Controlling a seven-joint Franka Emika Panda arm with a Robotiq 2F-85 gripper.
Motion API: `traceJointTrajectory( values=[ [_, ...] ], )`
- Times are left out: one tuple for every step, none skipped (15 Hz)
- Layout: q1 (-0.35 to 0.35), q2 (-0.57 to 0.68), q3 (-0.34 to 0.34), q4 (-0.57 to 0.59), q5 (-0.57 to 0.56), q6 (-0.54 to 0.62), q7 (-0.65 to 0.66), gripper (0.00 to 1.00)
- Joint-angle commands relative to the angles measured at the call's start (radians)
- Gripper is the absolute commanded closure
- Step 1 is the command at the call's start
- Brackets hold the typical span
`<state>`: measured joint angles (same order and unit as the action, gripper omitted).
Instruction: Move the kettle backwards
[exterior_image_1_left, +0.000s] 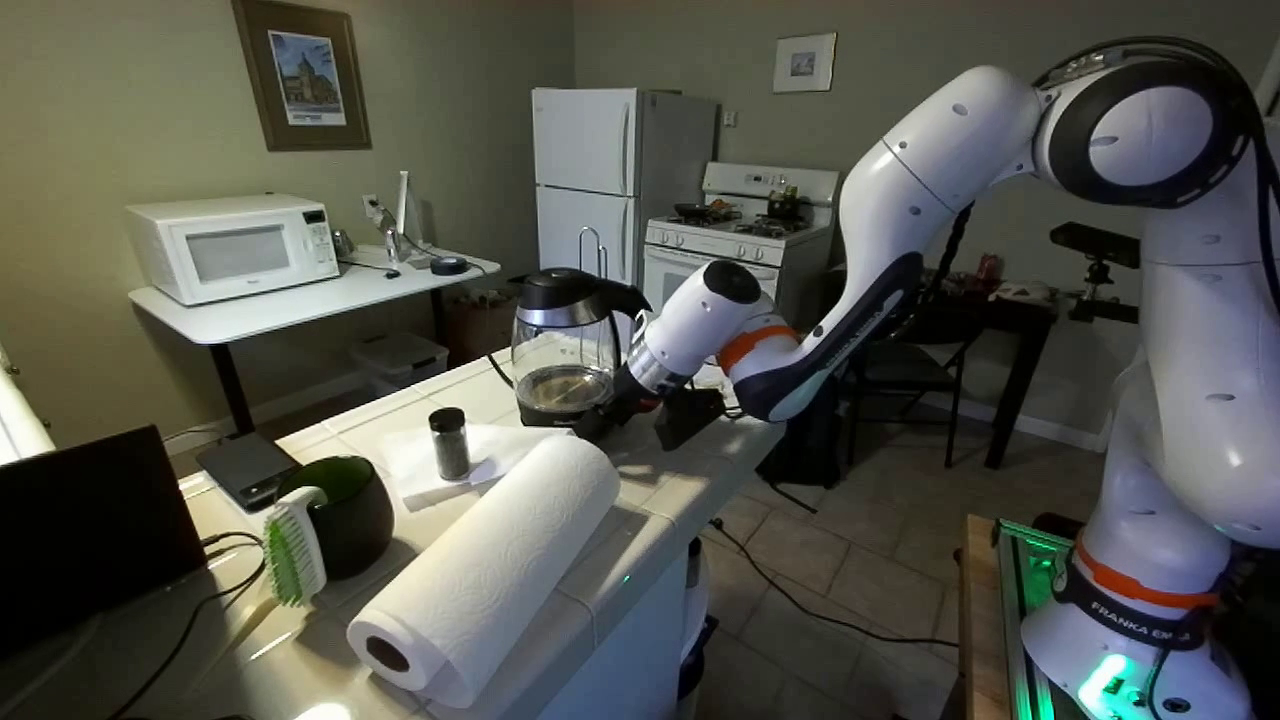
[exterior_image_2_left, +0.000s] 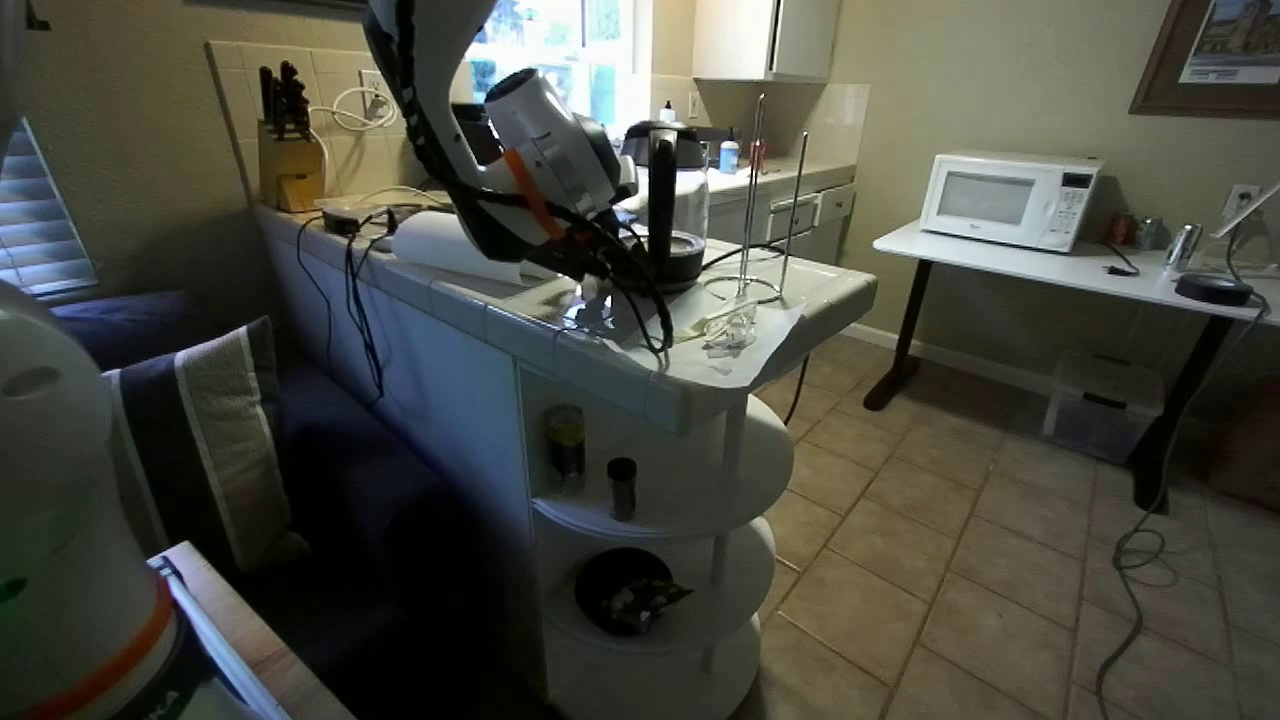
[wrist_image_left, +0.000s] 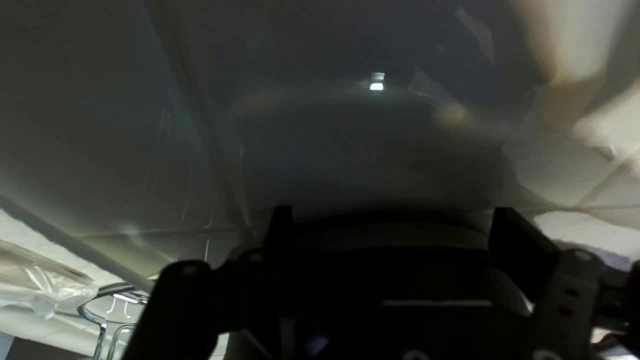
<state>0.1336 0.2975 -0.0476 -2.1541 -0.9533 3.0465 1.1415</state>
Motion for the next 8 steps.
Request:
traceJointTrajectory(
  values=[
    [0.057, 0.069, -0.044, 0.132, -0.05, -0.003, 0.084, 0.0],
    [0.066, 0.082, -0.047, 0.151, -0.042, -0.008, 0.092, 0.0],
    [0.078, 0.092, -0.055, 0.169, -0.04, -0.014, 0.106, 0.0],
    [0.088, 0.103, -0.061, 0.187, -0.04, -0.018, 0.118, 0.0],
    [0.099, 0.114, -0.068, 0.205, -0.038, -0.024, 0.13, 0.0],
    [0.107, 0.123, -0.073, 0.219, -0.034, -0.031, 0.139, 0.0],
    [0.115, 0.133, -0.079, 0.234, -0.033, -0.036, 0.15, 0.0],
    [0.123, 0.141, -0.085, 0.247, -0.03, -0.042, 0.158, 0.0]
  ],
)
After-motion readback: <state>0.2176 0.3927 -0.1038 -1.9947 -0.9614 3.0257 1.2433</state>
